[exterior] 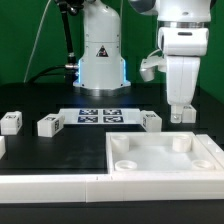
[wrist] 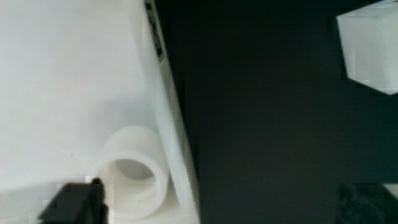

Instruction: Assemble one leg

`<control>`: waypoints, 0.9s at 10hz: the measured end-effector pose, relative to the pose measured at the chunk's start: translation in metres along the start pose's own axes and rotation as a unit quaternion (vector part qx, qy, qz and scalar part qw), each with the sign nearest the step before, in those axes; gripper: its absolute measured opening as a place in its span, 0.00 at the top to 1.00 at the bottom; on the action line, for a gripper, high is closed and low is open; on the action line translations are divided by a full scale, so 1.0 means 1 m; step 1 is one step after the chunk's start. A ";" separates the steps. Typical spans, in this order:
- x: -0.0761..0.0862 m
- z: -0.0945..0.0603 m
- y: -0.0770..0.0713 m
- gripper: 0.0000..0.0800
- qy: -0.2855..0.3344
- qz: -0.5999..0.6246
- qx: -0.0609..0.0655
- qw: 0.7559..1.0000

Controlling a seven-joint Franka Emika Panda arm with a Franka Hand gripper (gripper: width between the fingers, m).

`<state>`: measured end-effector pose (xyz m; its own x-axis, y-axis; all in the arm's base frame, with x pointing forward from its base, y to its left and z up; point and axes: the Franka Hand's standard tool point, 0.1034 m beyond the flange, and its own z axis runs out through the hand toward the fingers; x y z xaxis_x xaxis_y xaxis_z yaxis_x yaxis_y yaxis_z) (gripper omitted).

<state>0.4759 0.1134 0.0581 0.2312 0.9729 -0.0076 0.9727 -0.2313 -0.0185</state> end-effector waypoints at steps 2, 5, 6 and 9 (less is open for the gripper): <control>0.000 0.000 0.000 0.19 0.001 0.094 0.001 0.996; 0.005 0.002 -0.023 0.19 0.002 0.285 0.005 0.959; 0.010 0.002 -0.028 0.19 0.001 0.330 0.008 0.944; 0.028 0.004 -0.047 0.19 -0.007 0.462 0.016 0.887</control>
Offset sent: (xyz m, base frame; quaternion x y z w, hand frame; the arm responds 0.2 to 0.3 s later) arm -0.0383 0.0019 0.0021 0.0164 0.0371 0.2931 0.9552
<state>0.4369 0.1515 0.0545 0.9286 0.3679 -0.0477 0.3670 -0.9298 -0.0264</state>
